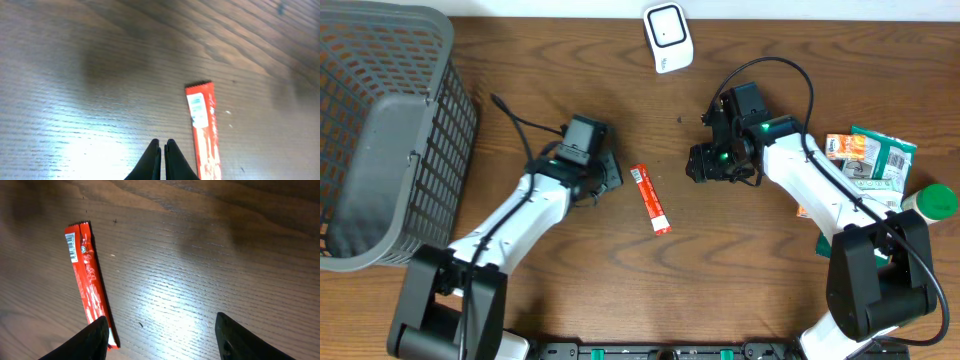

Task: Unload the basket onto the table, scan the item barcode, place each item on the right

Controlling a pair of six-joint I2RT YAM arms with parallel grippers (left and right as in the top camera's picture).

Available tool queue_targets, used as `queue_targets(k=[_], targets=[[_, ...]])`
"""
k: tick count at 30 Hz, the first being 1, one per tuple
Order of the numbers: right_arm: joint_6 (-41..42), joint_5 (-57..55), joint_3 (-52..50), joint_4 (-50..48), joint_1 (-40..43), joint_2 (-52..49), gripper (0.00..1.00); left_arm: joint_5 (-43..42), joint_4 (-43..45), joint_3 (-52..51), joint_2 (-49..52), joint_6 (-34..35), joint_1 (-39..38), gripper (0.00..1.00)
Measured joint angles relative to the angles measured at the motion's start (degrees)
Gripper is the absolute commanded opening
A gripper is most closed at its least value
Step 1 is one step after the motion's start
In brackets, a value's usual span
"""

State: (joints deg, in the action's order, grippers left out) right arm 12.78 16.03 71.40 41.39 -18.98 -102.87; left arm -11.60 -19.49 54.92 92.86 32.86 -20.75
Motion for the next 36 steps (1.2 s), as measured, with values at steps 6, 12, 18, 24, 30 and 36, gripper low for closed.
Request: queue_targets(k=[6, 12, 18, 24, 30, 36], targets=[[0.0, 0.5, 0.0, 0.8, 0.0, 0.0, 0.64, -7.7, -7.6, 2.5, 0.9, -5.4, 1.2, 0.07], [0.0, 1.1, 0.0, 0.9, 0.0, 0.0, 0.63, -9.7, -19.4, 16.0, 4.9, -10.4, 1.2, 0.08], [-0.2, 3.9, 0.0, 1.0, 0.0, 0.0, 0.47, -9.9, -17.6, 19.1, 5.8, -13.3, 1.1, 0.08], [-0.2, 5.4, -0.5, 1.3, -1.3, 0.0, 0.43, -9.9, -16.0, 19.0, 11.3, -13.7, -0.7, 0.08], [0.1, 5.9, -4.5, -0.5, -4.2, 0.0, 0.44, -9.9, -14.7, 19.0, 15.0, -13.9, -2.7, 0.09], [0.9, 6.1, -9.4, -4.5, -5.5, 0.0, 0.45, -9.9, -14.3, 19.0, 17.9, -13.9, -2.6, 0.09]])
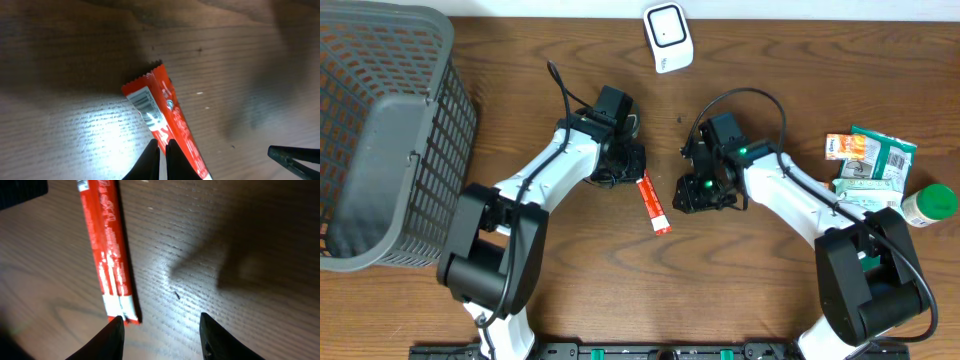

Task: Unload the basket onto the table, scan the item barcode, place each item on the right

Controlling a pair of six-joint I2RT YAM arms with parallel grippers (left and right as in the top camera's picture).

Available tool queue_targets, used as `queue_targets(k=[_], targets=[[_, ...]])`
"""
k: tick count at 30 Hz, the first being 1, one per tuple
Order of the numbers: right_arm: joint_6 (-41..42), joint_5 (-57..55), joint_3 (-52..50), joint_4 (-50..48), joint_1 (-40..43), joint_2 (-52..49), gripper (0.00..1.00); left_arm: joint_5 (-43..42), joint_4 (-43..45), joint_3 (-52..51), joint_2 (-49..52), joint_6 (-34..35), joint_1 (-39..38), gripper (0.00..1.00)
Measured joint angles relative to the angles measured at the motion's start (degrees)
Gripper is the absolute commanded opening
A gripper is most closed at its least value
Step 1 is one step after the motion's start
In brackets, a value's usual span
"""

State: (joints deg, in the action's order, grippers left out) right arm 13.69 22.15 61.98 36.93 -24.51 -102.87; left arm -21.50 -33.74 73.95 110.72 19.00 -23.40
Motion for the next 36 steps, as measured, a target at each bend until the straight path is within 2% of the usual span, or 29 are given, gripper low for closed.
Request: queue_targets(k=[6, 13, 16, 27, 36], targets=[[2.4, 0.0, -3.7, -5.8, 0.0, 0.0, 0.42, 0.5, 2.4, -0.1, 3.0, 0.0, 0.0, 0.11], [4.3, 0.0, -5.1, -8.0, -1.1, 0.0, 0.41, 0.7, 3.1, -0.1, 4.3, 0.0, 0.0, 0.11], [4.7, 0.0, -5.2, -8.5, -2.4, 0.0, 0.36, 1.1, 3.1, -0.2, 4.3, 0.0, 0.0, 0.11], [9.9, 0.0, -6.6, -11.0, -6.2, 0.0, 0.36, 1.3, 3.4, -0.4, 4.3, 0.0, 0.0, 0.11], [15.1, 0.6, -9.9, -19.6, -7.6, 0.3, 0.33, 1.3, 3.4, -0.4, 4.3, 0.0, 0.0, 0.12]])
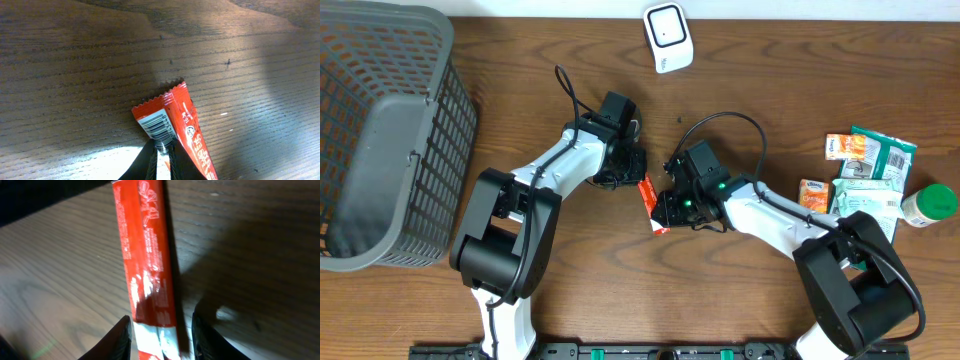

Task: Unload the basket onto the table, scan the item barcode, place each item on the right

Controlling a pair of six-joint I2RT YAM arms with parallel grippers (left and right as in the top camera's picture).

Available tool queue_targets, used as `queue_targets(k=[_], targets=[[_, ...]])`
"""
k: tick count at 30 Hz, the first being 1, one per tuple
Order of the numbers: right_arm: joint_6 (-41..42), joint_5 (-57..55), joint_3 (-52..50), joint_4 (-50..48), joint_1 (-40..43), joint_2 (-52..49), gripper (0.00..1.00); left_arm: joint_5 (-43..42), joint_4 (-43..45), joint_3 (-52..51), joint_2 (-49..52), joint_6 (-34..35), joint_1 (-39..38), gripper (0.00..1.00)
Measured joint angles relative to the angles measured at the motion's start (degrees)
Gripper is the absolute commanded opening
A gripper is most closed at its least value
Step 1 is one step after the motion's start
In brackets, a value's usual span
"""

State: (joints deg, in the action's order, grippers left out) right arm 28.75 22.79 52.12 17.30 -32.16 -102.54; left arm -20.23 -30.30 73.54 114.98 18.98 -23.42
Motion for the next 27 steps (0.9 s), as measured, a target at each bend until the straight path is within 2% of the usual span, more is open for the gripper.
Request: queue_targets(k=[7, 21, 25, 27], targets=[[3.5, 0.6, -2.2, -3.9, -0.2, 0.5, 0.23, 0.0, 0.0, 0.0, 0.0, 0.0, 0.0, 0.12], [5.5, 0.7, -3.0, -5.3, -0.8, 0.5, 0.19, 0.0, 0.0, 0.0, 0.0, 0.0, 0.0, 0.12], [6.2, 1.8, -4.3, -8.5, -0.9, 0.5, 0.19, 0.0, 0.0, 0.0, 0.0, 0.0, 0.0, 0.12], [6.4, 2.4, -4.9, -9.9, -0.9, 0.5, 0.14, 0.0, 0.0, 0.0, 0.0, 0.0, 0.0, 0.12]])
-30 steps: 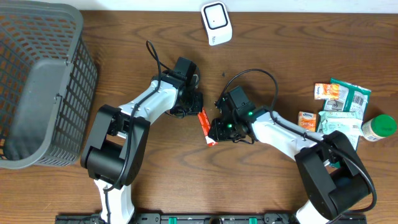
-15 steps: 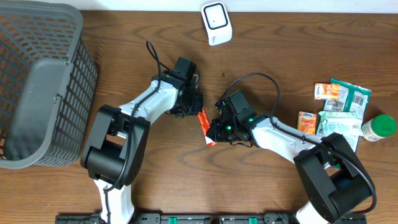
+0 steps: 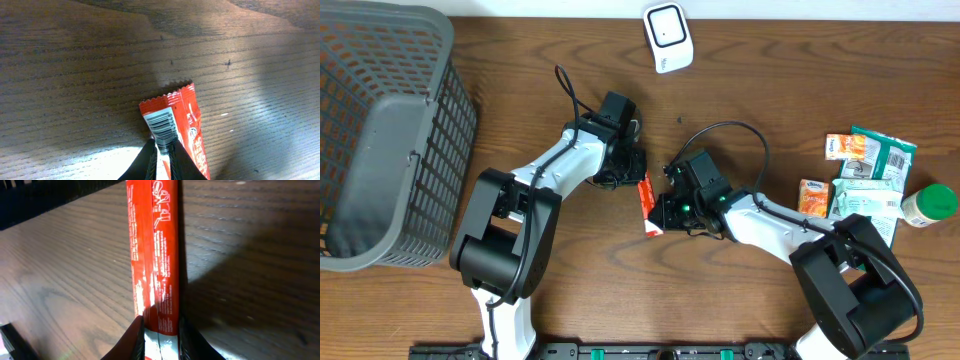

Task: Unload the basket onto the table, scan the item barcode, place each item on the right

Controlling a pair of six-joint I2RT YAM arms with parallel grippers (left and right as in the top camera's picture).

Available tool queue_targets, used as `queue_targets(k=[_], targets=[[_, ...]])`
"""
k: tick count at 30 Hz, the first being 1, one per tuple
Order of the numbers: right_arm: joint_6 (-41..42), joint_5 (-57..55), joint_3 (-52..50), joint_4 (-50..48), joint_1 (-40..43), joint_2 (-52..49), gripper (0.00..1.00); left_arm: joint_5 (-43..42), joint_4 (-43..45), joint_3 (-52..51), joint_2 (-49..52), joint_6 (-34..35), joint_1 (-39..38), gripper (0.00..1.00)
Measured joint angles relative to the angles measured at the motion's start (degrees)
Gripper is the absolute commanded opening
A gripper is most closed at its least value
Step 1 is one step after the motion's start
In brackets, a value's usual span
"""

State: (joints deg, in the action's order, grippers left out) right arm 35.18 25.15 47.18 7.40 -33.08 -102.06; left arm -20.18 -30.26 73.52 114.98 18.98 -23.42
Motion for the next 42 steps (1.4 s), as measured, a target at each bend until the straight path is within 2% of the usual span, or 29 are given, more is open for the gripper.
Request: queue_targets(k=[2, 4, 19, 23, 29, 37, 39, 40, 42], targets=[[0.4, 0.1, -0.2, -0.5, 0.0, 0.0, 0.04, 0.0, 0.0, 0.0, 0.0, 0.0, 0.0, 0.12], [0.4, 0.1, -0.7, -0.7, 0.0, 0.0, 0.01, 0.0, 0.0, 0.0, 0.0, 0.0, 0.0, 0.12], [-1.7, 0.8, -0.9, -0.8, 0.8, 0.0, 0.01, 0.1, 0.0, 0.0, 0.0, 0.0, 0.1, 0.12], [-4.6, 0.7, -1.0, -0.6, 1.0, 0.9, 0.01, 1.1, 0.0, -0.2, -0.5, -0.4, 0.5, 0.34], [-10.3, -2.0, -1.1, 1.7, 1.0, 7.5, 0.01, 2.5, -0.8, -1.1, -4.4, -1.0, 1.1, 0.54], [-14.2, -6.1, -1.1, 4.2, 1.0, 10.2, 0.01, 1.0, -4.3, -1.1, -8.7, -0.9, 1.1, 0.55], [-14.6, -7.2, -1.1, 4.7, 1.0, 10.2, 0.25, 0.7, -5.3, -1.1, -8.7, -0.9, 1.1, 0.55], [-15.1, -7.8, -1.1, 4.9, 1.0, 10.2, 0.31, 0.7, -5.4, -1.1, -8.7, -0.9, 1.1, 0.55], [-15.2, -8.7, -1.1, 5.1, 1.0, 10.2, 0.35, 0.6, -5.4, -1.1, -8.7, -0.9, 1.1, 0.54]])
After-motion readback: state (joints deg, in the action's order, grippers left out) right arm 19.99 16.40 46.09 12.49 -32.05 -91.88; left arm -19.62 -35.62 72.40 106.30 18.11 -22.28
